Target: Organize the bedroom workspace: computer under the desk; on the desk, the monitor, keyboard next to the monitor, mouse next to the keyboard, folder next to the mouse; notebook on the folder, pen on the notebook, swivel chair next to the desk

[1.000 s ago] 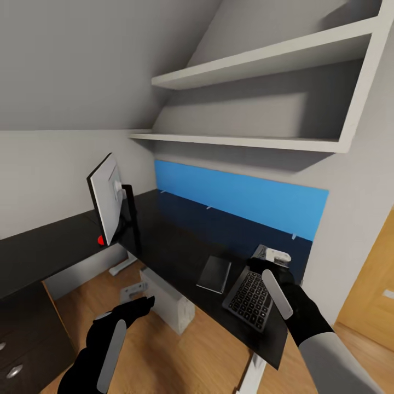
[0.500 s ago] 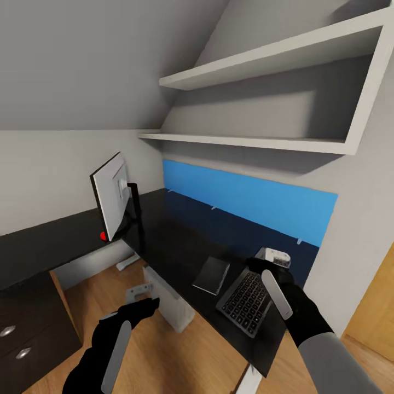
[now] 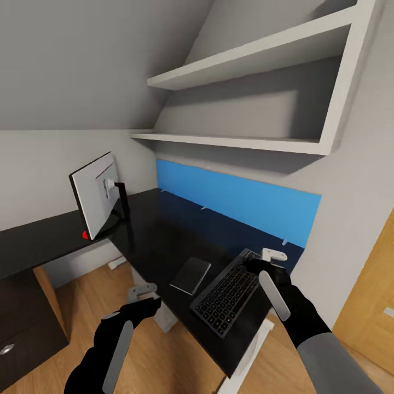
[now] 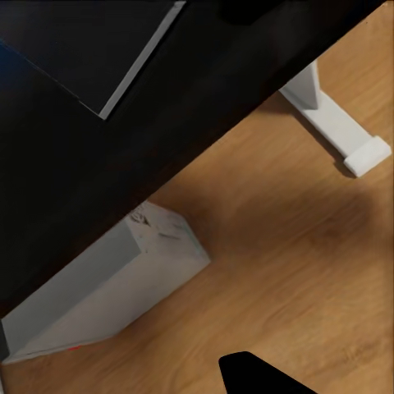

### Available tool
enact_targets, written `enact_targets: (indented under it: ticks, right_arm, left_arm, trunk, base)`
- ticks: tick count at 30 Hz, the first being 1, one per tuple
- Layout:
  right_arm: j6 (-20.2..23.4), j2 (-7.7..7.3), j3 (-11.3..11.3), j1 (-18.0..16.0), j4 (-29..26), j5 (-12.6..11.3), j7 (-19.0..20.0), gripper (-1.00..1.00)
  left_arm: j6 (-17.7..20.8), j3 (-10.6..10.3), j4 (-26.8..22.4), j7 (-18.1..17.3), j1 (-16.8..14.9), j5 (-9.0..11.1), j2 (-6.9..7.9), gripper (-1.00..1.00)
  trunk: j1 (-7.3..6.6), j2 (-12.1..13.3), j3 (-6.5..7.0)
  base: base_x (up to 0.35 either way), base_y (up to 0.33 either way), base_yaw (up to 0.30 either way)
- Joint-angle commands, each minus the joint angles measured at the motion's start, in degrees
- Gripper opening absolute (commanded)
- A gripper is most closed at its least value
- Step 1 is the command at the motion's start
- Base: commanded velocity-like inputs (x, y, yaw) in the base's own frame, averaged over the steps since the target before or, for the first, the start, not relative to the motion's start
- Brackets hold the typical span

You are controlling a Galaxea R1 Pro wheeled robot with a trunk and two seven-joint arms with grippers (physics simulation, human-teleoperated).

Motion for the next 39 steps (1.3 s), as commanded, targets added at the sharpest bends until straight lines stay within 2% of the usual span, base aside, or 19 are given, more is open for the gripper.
enact_targets:
  ticks: [1,17,26,39]
  right_arm:
    - [0.1,-0.09,0.2,0.0,-0.1,-0.6,-0.6,1.00]
    - [0.1,-0.07,0.4,0.0,0.0,-0.6,-0.7,1.00]
    - [0.1,-0.09,0.5,0.0,0.0,-0.6,-0.5,1.00]
    - [0.1,-0.16,3.8,0.5,0.0,-0.5,-0.3,1.00]
  left_arm:
    - [0.2,0.0,-0.1,0.4,0.0,0.6,-0.05,1.00]
    - [-0.1,-0.2,-0.4,0.5,0.0,0.6,-0.03,1.00]
    - [-3.2,-0.2,-0.4,0.5,0.0,0.6,0.03,1.00]
    - [-4.2,-0.2,-0.4,0.7,0.0,0.6,0.06,1.00]
  trunk:
    - [0.00,0.0,-0.07]
    - [0.00,0.0,-0.07]
    - [0.00,0.0,-0.07]
    - [0.00,0.0,-0.21]
  base:
    - [0.000,-0.319,0.165]
    - [0.000,-0.319,0.251]
    - [0.000,-0.319,0.274]
    - [0.000,-0.319,0.273]
